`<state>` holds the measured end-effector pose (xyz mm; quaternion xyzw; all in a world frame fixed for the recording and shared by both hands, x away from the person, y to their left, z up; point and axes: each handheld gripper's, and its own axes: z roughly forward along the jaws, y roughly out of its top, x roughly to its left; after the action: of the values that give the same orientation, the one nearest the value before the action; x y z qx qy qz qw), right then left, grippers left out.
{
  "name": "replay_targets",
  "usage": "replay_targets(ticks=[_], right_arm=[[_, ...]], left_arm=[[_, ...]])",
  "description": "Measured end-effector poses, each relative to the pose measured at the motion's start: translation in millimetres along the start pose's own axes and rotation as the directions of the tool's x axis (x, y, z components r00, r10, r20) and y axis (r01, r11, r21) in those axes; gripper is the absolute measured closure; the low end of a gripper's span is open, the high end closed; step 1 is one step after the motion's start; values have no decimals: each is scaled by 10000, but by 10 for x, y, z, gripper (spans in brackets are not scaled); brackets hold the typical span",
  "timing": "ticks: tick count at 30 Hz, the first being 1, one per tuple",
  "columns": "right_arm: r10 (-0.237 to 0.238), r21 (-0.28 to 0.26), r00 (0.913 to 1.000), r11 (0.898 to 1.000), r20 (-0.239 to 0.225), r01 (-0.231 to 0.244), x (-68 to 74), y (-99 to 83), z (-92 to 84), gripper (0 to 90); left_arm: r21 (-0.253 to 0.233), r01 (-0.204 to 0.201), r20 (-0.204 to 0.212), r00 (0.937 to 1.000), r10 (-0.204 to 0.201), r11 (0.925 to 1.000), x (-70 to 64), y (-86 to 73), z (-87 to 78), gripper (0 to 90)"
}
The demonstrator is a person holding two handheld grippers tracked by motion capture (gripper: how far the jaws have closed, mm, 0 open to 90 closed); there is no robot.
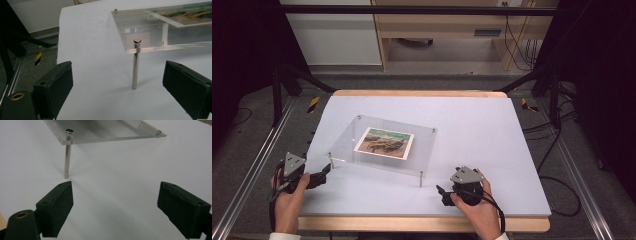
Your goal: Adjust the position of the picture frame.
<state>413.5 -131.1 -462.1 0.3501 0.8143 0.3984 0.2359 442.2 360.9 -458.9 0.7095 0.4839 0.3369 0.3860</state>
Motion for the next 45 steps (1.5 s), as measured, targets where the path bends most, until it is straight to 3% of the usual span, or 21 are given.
replay_targets(ticks=[4, 5, 6, 9, 13, 19, 23, 31, 37, 38, 41, 45], right_arm=[[201, -206, 9990, 9996, -410, -210, 75, 14, 33, 127], [258, -206, 9983, 9994, -513, -269, 93, 20, 39, 132], [263, -193, 9981, 9994, -562, -274, 109, 28, 47, 134], [426, -175, 9955, 9989, -843, -442, 140, 45, 62, 143], [516, -368, 9933, 9978, -1034, -556, 173, 74, 91, 213], [543, -592, 9882, 9962, -1431, -633, 299, 164, 211, 377], [836, -521, 9837, 9943, -1594, -930, 333, 189, 349, 479], [1119, -303, 9744, 9923, -1950, -1200, 327, 182, 537, 666], [1337, -567, 9707, 9874, -1996, -1477, 314, 207, 612, 832], [1497, -580, 9653, 9845, -2142, -1655, 298, 206, 617, 839], [1636, -699, 9618, 9807, -2193, -1827, 286, 209, 611, 845], [2020, -739, 9485, 9714, -2440, -2259, 247, 233, 585, 849]], left_arm=[[-44, 311, 694, 9971, -307, 9995, -7, -11, 26, 49], [-44, 311, 694, 9971, -307, 9995, -7, -11, 26, 49], [8, 331, 983, 9946, -330, 9995, -17, -6, 32, 49], [82, 251, 1542, 9877, -261, 9997, -41, 4, 53, 50], [210, 111, 1921, 9813, -149, 9997, -61, 1, 92, 59], [195, 409, 1894, 9809, -438, 9990, -22, 23, 108, 125], [359, 610, 1753, 9823, -664, 9975, -2, 14, 125, 141], [239, 644, 1786, 9816, -676, 9976, -11, 16, 131, 250], [145, 647, 1751, 9823, -662, 9978, -13, 20, 121, 317], [155, 638, 1777, 9819, -656, 9978, -13, 16, 128, 338], [217, 549, 1855, 9809, -580, 9983, -14, 11, 142, 398], [145, 525, 1914, 9800, -543, 9985, -18, 18, 170, 463]])
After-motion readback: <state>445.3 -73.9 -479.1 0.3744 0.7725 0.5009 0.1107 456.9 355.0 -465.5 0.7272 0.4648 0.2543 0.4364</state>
